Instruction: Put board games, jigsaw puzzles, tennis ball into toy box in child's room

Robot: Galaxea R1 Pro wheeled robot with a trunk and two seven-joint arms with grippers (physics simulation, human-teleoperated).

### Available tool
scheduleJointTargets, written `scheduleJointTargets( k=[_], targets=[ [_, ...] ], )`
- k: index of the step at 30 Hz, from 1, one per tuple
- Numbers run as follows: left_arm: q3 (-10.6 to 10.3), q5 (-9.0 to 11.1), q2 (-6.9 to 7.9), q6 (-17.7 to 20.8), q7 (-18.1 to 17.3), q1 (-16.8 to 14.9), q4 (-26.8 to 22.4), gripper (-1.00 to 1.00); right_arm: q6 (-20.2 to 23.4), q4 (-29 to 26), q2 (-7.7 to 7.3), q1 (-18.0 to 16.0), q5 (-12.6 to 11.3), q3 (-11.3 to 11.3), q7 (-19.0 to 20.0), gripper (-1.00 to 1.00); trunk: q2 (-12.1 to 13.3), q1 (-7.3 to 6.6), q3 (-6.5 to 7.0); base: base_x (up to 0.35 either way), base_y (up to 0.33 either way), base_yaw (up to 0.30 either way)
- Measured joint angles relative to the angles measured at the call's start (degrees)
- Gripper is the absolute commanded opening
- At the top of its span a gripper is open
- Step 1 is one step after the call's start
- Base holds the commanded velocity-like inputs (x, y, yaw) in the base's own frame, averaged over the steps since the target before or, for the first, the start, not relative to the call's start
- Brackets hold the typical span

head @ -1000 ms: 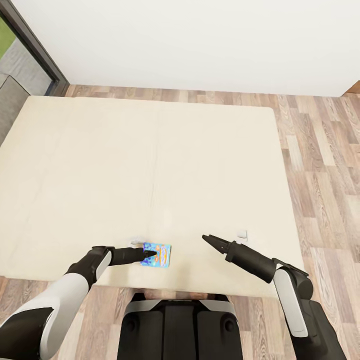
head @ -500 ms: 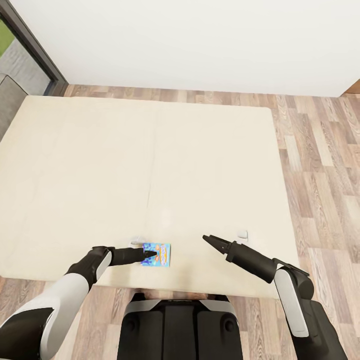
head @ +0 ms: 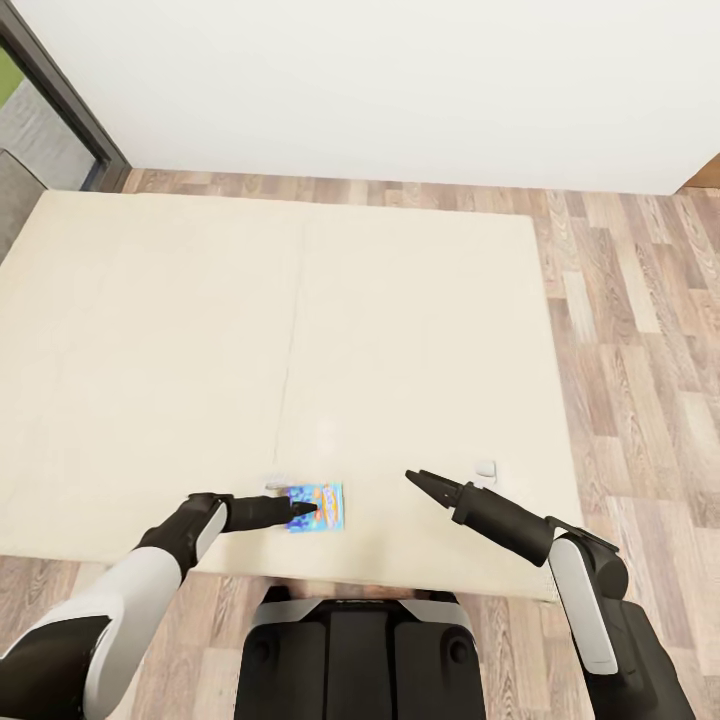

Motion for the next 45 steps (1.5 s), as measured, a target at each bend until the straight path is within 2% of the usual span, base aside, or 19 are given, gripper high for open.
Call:
scheduleJointTargets(
  k=[20, 28, 32, 45],
  targets=[
    [-0.01, -0.05, -0.05, -0.02, -0.03, 0.01, 0.0, 1.0, 0.09, 0.0, -0.12, -0.01, -0.2, 0.0, 0.01, 1.0, 0.0, 0.0, 0.0, 0.0, -0.272, 0.0],
    [0.0, 0.01, -0.04, 0.01, -0.08, 0.25, -0.02, 1.0, 0.22, -0.05, -0.12, -0.01, -0.22, -0.51, -0.05, 1.0, 0.0, 0.0, 0.0, 0.0, -0.036, 0.0],
    [0.0, 0.01, -0.05, 0.02, -0.09, 0.28, -0.02, 1.0, 0.27, 0.01, -0.12, 0.0, -0.36, -1.79, -0.06, 1.0, 0.0, 0.0, 0.0, 0.0, -0.001, 0.0],
    [0.03, 0.01, -0.05, 0.02, -0.08, 0.28, -0.02, 1.0, 0.25, 0.02, -0.12, 0.03, -0.44, -1.93, 0.01, 1.0, 0.0, 0.0, 0.0, 0.0, 0.0, 0.0]
  ],
)
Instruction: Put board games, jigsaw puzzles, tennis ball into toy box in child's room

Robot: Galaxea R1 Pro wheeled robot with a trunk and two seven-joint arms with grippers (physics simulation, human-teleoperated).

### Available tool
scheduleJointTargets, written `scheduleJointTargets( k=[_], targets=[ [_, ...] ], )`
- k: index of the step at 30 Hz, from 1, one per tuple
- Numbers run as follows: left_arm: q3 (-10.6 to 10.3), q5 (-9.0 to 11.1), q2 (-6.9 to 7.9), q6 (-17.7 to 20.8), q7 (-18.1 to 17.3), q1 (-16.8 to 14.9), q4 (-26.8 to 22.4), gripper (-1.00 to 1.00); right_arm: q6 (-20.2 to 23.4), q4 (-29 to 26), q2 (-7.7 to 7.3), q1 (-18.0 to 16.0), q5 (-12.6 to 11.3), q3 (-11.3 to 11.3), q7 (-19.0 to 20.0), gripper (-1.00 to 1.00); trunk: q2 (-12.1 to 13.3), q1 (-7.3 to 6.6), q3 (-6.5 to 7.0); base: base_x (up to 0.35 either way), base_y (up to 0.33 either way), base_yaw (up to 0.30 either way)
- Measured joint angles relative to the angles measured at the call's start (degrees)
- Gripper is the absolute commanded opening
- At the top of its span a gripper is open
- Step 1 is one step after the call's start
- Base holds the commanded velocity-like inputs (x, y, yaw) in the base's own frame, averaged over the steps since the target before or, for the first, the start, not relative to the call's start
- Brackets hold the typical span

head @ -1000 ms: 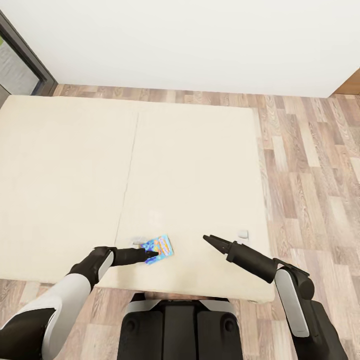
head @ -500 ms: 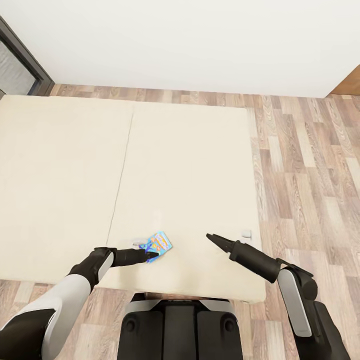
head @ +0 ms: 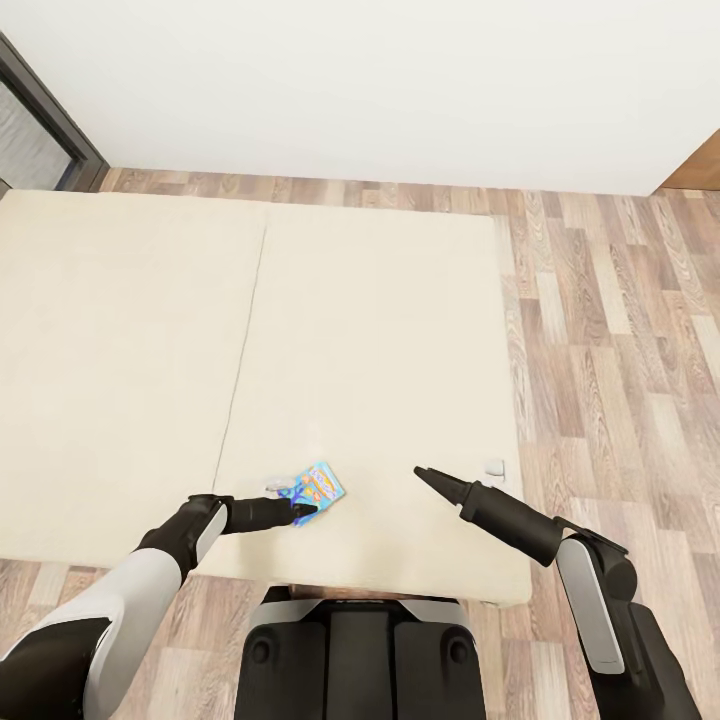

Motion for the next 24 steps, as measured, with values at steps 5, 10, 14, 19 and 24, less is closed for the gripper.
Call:
scheduleJointTargets(
  k=[5, 10, 14, 19, 24],
  targets=[
    [0.01, 0.0, 0.0, 0.0, 0.03, 0.0, 0.0, 1.0, -0.05, 0.0, 0.0, 0.02, -0.01, 0.0, 0.01, 1.0, 0.0, 0.0, 0.0, 0.0, 0.0, 0.0],
    [0.0, 0.0, 0.0, 0.0, 0.03, 0.0, 0.0, 1.0, -0.06, 0.0, 0.0, 0.04, -0.02, 0.0, 0.02, 1.0, 0.0, 0.0, 0.0, 0.0, 0.0, 0.0],
    [0.01, 0.0, 0.0, 0.0, 0.04, 0.0, 0.0, 1.0, -0.06, 0.0, 0.0, 0.04, -0.03, 0.0, 0.02, 1.0, 0.0, 0.0, 0.0, 0.0, 0.0, 0.0],
    [-0.02, 0.0, 0.0, 0.0, 0.06, 0.0, 0.0, 1.0, -0.06, 0.0, 0.0, 0.04, -0.02, 0.0, 0.02, 1.0, 0.0, 0.0, 0.0, 0.0, 0.0, -0.001],
    [-0.07, 0.05, 0.21, -0.01, 0.01, -0.01, -0.15, 1.0, -0.06, -0.01, 0.0, 0.05, -0.01, -0.01, 0.02, 1.0, 0.0, 0.0, 0.14, 0.0, 0.0, -0.106]
  ],
)
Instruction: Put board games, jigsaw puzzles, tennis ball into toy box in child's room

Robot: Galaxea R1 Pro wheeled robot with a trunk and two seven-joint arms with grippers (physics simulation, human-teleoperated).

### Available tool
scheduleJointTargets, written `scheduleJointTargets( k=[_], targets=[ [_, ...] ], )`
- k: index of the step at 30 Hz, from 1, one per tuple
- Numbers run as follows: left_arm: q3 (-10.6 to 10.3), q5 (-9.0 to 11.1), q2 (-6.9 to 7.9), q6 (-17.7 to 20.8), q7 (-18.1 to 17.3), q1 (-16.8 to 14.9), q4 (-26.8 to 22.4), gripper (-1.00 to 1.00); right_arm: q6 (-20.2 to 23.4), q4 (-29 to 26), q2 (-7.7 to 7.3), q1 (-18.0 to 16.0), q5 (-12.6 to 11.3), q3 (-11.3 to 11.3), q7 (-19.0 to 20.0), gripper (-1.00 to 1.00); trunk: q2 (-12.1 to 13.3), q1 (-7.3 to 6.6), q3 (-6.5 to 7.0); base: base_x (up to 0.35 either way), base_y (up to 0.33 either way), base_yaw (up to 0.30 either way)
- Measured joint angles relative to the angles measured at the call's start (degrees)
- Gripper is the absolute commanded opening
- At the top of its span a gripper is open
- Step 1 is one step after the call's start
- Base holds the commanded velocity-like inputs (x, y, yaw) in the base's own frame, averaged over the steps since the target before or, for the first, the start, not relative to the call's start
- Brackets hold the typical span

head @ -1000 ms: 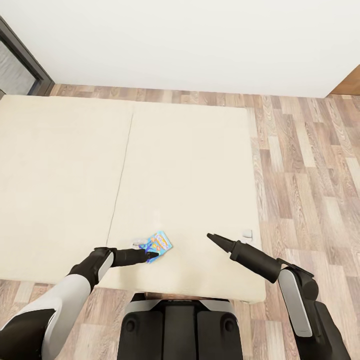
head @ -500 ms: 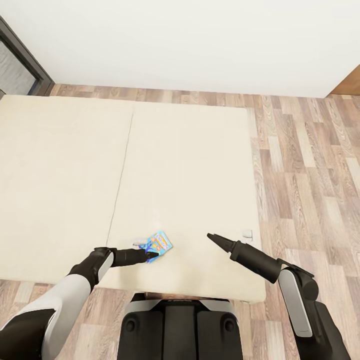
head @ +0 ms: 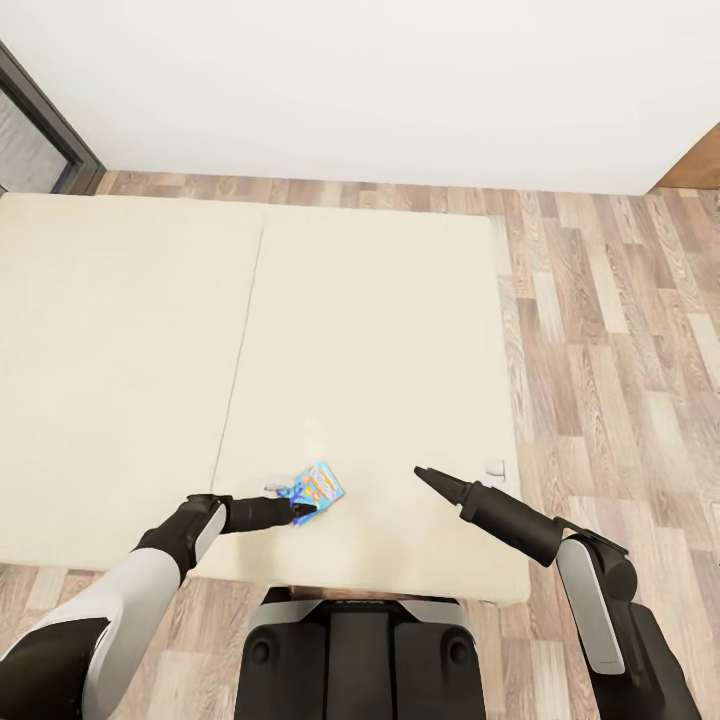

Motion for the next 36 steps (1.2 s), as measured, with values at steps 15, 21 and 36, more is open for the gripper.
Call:
scheduleJointTargets(
  k=[15, 21, 36],
  targets=[
    [0.77, 0.09, 4.83, 1.3, -0.03, -0.2, -3.92, 1.0, -0.01, 0.01, 0.06, -0.01, 0.05, -0.02, -0.05, 1.0, 0.0, 0.0, 0.22, 0.0, 0.0, -0.028],
    [0.82, 0.04, 5.61, 1.85, 0.23, -0.47, -4.65, 1.0, -0.01, 0.0, 0.07, 0.0, 0.05, 0.01, -0.09, 1.0, 0.0, 0.0, 0.22, 0.0, 0.0, -0.054],
    [0.97, 0.19, 5.59, 1.86, 1.94, -0.51, -4.71, 1.0, -0.01, 0.01, 0.08, -0.01, -0.03, 0.02, -0.1, 1.0, 0.0, 0.0, 0.24, 0.0, 0.0, -0.034]
  ],
)
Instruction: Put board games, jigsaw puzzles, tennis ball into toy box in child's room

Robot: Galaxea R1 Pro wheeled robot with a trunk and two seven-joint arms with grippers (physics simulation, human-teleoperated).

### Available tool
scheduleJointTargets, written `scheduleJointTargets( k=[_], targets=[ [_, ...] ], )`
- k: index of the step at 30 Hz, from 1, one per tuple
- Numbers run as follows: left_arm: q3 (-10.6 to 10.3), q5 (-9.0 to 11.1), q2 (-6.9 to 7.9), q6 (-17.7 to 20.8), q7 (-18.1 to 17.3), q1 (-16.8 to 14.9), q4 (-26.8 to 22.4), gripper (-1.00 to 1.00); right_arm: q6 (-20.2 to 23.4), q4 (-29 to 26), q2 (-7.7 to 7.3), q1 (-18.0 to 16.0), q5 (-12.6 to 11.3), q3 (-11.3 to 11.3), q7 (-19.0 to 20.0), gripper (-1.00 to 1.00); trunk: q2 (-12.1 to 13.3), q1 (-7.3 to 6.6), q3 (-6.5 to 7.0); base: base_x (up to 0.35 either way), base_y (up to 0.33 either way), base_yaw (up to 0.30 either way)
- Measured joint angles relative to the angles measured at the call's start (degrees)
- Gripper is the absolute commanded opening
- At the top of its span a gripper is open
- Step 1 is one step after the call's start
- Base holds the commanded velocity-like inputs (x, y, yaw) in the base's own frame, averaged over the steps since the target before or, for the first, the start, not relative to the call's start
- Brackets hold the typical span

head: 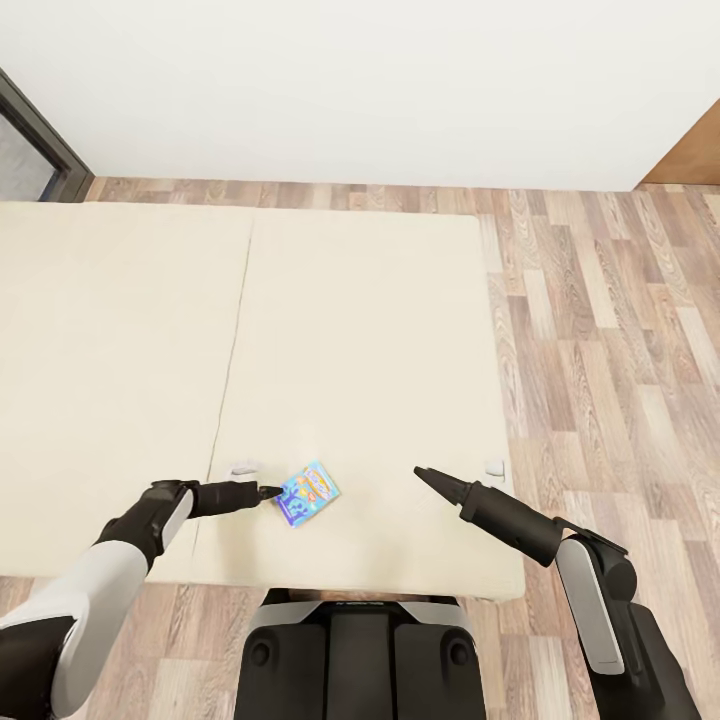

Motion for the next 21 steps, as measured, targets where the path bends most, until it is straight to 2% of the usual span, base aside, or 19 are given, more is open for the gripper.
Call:
scheduleJointTargets(
  k=[4, 9, 17, 21],
  targets=[
    [-0.03, 0.2, -0.64, -0.28, 1.32, 0.0, 0.02, 1.0, 0.0, 0.0, -0.02, 0.0, 0.03, -0.04, 0.0, 1.0, 0.0, 0.0, 0.0, 0.0, 0.0, -0.001],
    [-0.16, 0.1, -2.66, -0.7, 2.6, 0.0, 0.03, 1.0, 0.06, 0.0, -0.07, 0.0, 0.06, -0.09, 0.01, 1.0, 0.0, 0.0, 0.0, 0.0, 0.0, 0.0],
    [-0.14, 0.29, -3.35, -0.69, 2.99, 0.0, 0.03, 1.0, 0.09, 0.0, -0.08, 0.0, 0.01, -0.15, 0.07, 1.0, 0.0, 0.0, 0.0, 0.0, 0.0, 0.0],
    [-0.16, 0.38, -3.7, -0.47, 3.03, 0.0, 0.03, 1.0, 0.12, 0.0, -0.19, 0.0, -0.03, -0.93, 0.27, 1.0, 0.0, 0.0, 0.0, 0.0, 0.0, 0.0]
  ],
)
